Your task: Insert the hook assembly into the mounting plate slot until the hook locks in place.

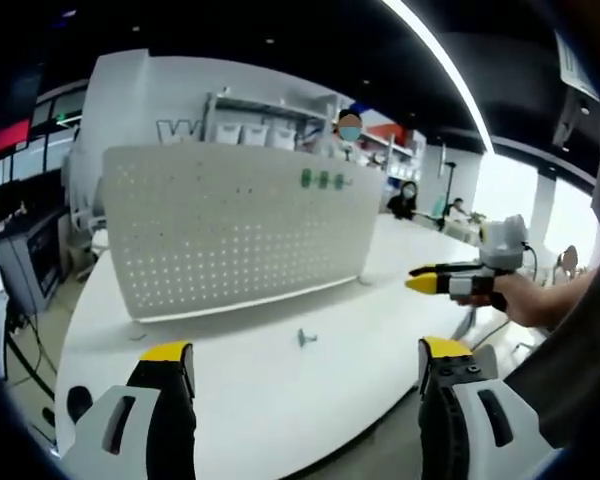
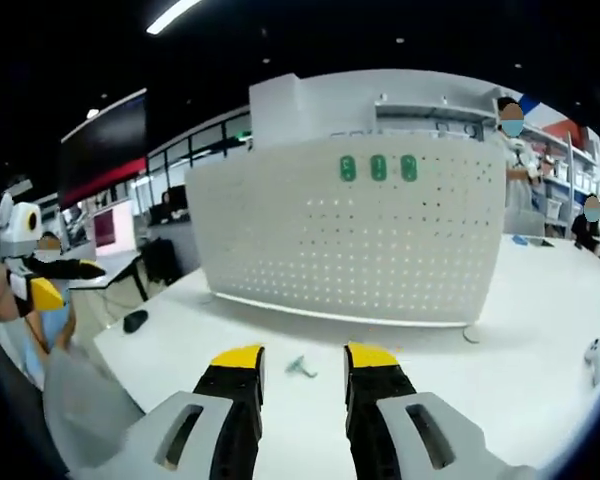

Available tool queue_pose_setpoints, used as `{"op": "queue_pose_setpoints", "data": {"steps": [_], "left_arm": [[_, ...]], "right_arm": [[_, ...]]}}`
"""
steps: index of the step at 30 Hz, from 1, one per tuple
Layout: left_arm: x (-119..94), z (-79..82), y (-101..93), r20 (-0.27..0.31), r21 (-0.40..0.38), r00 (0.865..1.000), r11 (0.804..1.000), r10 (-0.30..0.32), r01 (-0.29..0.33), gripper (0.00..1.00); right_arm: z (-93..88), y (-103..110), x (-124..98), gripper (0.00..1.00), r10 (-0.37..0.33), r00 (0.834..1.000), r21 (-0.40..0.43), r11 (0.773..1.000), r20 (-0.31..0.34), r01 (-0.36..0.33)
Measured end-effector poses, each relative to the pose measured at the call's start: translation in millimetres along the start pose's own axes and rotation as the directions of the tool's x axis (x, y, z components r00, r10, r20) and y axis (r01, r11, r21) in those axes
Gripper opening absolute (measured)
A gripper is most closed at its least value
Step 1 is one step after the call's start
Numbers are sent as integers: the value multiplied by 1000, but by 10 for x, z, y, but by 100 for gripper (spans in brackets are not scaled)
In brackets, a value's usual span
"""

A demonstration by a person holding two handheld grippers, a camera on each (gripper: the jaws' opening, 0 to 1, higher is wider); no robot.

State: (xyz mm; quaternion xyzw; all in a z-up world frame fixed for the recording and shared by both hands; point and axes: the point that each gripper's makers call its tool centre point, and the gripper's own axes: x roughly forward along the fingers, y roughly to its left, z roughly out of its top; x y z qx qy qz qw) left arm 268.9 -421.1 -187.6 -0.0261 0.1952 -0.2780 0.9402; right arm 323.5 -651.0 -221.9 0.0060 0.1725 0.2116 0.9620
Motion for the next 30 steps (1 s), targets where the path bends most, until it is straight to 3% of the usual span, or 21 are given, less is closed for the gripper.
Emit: {"op": "queue_pose_setpoints", "data": {"steps": [13,30], "left_arm": [[47,-213,5,-51,5,998,999,-48,48,93],[360,-542,-205,-130,5,986,995,-102,104,91]], "right_arm": [[-339,407,-170,33,59,996,11,998,-69,-58],[-497,405,-327,33,43,994,47,998,-100,-39]]}}
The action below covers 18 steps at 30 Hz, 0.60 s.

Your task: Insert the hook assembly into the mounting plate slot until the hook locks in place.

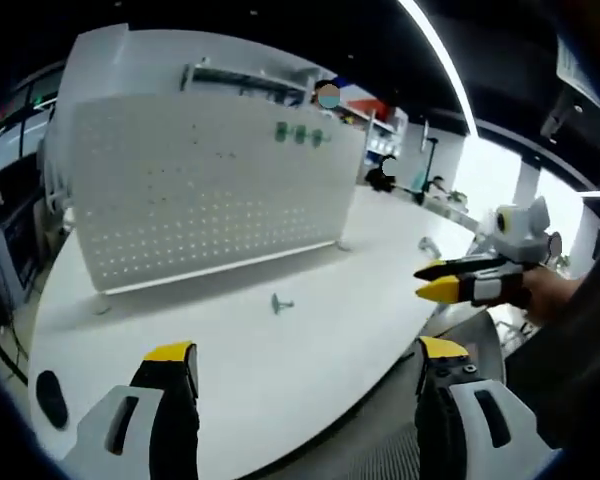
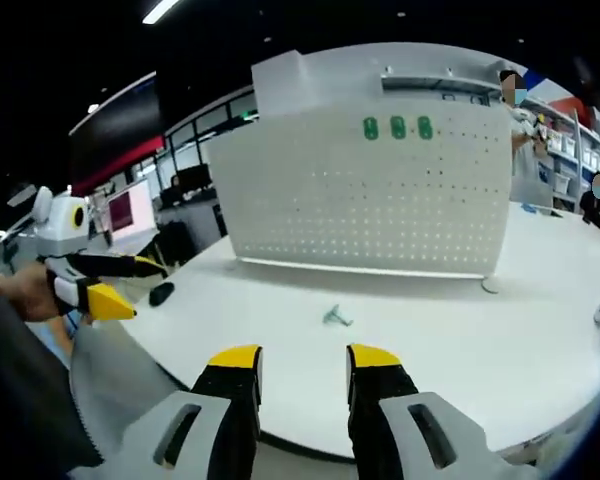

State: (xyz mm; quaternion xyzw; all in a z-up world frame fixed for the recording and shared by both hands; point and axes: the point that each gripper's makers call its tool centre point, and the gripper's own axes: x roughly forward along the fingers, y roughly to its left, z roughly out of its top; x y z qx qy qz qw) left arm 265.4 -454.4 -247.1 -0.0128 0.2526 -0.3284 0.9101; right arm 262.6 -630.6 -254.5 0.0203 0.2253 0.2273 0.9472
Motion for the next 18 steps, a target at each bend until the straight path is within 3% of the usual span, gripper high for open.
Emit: {"op": "queue_pose_setpoints", "data": {"steps": [6,11,18], "left_arm": [[222,-42,16,4,-23,1000,1000,6,-6,91],[444,-68,-12,-16,6,1000,1000,-11,11,90],[746,-94,89,-52,3,998,1000,-26,26,90]], "right_arm": [[-118,-22,-9,33,11,1000,20,1000,-23,-10],[-99,-37,1,32,23,999,16,1000,-24,-23],[-109,-99,52,32,30,999,24,999,-34,-29]]}}
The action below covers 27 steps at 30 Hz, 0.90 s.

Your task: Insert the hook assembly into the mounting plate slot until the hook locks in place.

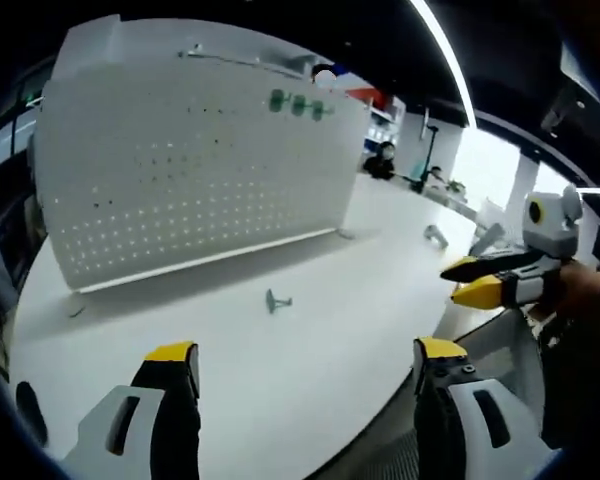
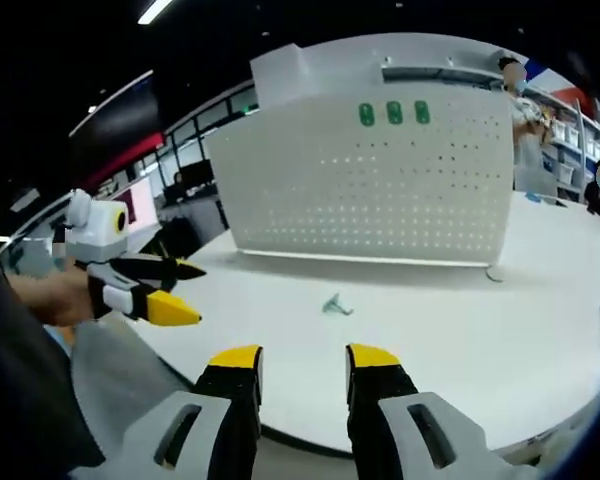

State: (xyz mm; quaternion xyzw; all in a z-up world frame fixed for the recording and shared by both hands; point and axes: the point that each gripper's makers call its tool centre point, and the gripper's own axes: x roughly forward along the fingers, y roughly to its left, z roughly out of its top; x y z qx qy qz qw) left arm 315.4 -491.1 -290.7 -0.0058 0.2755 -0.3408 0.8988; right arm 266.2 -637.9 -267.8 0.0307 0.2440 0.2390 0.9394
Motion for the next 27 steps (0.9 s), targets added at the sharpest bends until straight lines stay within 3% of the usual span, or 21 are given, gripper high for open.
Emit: {"op": "queue_pose_setpoints", "data": {"steps": [6,11,21,27], "left_arm": [[340,-38,70,-25,19,999,1000,-23,24,87],[666,-134,102,-88,81,995,996,-40,47,82],[1003,-152,338,-103,28,994,999,-27,30,74],[1205,-135,312,-110,26,993,998,-49,52,71]], "right_arm": [[38,-53,8,32,-4,1000,13,1000,0,4],[30,-106,-8,31,-14,1000,18,1000,-8,14],[-9,-130,-20,29,-16,999,39,999,-41,17],[-15,-175,54,29,-14,998,35,999,-64,16]]}}
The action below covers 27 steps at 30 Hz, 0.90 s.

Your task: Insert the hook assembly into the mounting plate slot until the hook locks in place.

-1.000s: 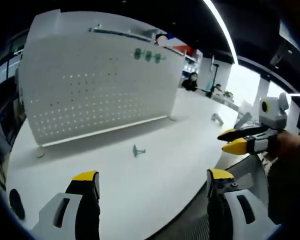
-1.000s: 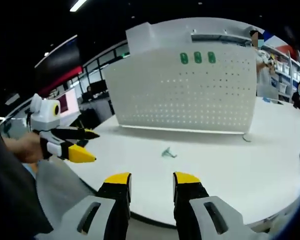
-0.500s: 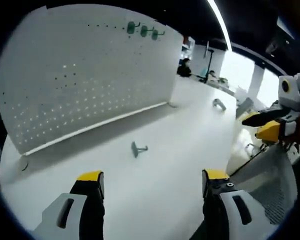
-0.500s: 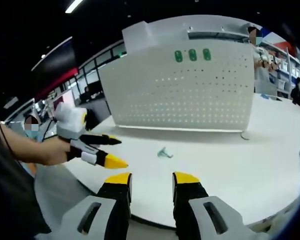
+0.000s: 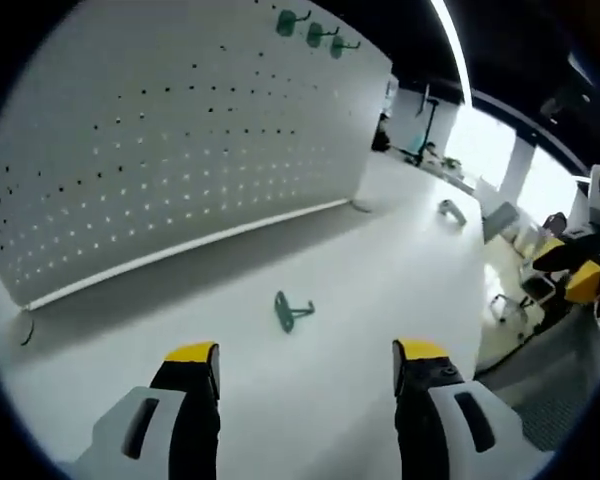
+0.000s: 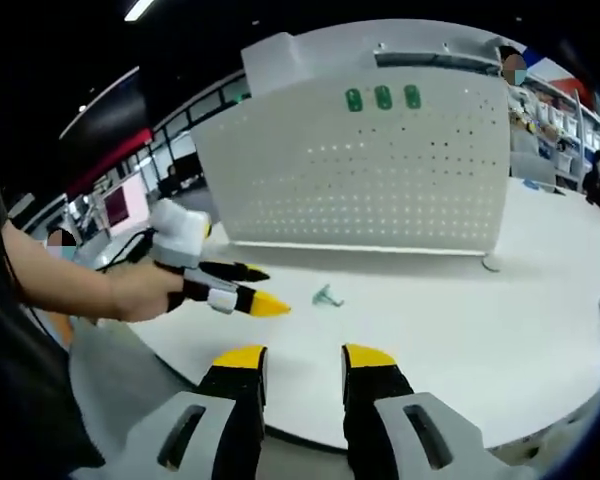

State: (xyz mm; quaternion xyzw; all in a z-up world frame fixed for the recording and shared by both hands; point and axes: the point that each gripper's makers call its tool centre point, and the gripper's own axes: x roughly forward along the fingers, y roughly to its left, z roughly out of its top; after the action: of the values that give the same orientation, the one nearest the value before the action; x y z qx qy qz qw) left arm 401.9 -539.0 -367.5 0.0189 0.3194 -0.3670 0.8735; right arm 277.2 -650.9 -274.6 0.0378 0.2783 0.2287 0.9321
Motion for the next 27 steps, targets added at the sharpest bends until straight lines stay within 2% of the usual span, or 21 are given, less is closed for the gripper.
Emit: {"op": "queue_pose_setpoints", "data": {"steps": [6,10,11,12,13,14,16,17,18,20,27], "left_arm": [[198,-33,6,-21,-4,1000,1000,-12,12,62],[288,-24,68,-31,-35,1000,999,1,-2,62],[307,-22,62,-36,-34,999,999,-1,0,61],[344,-62,52,-76,-10,997,1000,-6,5,60],[376,-62,39,-87,13,996,1000,-11,12,60],[419,-19,20,-75,17,997,1000,-10,12,59],[465,57,23,-43,-10,999,1000,-14,13,58],[499,52,10,-43,-82,999,996,-29,25,57],[510,32,25,-53,-103,998,995,-23,18,56],[535,-32,65,-89,-47,996,999,0,-4,54],[570,-56,34,-97,-49,995,999,-4,-1,46]], "right_arm": [[-26,2,8,29,-2,1000,9,1000,-7,2],[-79,-63,-5,29,-16,1000,27,1000,-16,16],[-92,-85,-9,29,-21,1000,31,999,-19,21],[-100,-96,-9,29,-23,1000,33,999,-21,24],[-110,-114,-7,29,-25,999,37,999,-25,26],[-114,-123,-6,29,-26,999,39,999,-27,27],[-113,-145,-2,29,-29,999,39,999,-30,31],[-111,-156,1,29,-31,999,40,999,-30,32],[-108,-176,4,29,-34,999,45,998,-31,35],[-101,-193,3,29,-38,999,50,998,-30,39],[-149,-255,10,28,-46,998,62,997,-42,49]]}}
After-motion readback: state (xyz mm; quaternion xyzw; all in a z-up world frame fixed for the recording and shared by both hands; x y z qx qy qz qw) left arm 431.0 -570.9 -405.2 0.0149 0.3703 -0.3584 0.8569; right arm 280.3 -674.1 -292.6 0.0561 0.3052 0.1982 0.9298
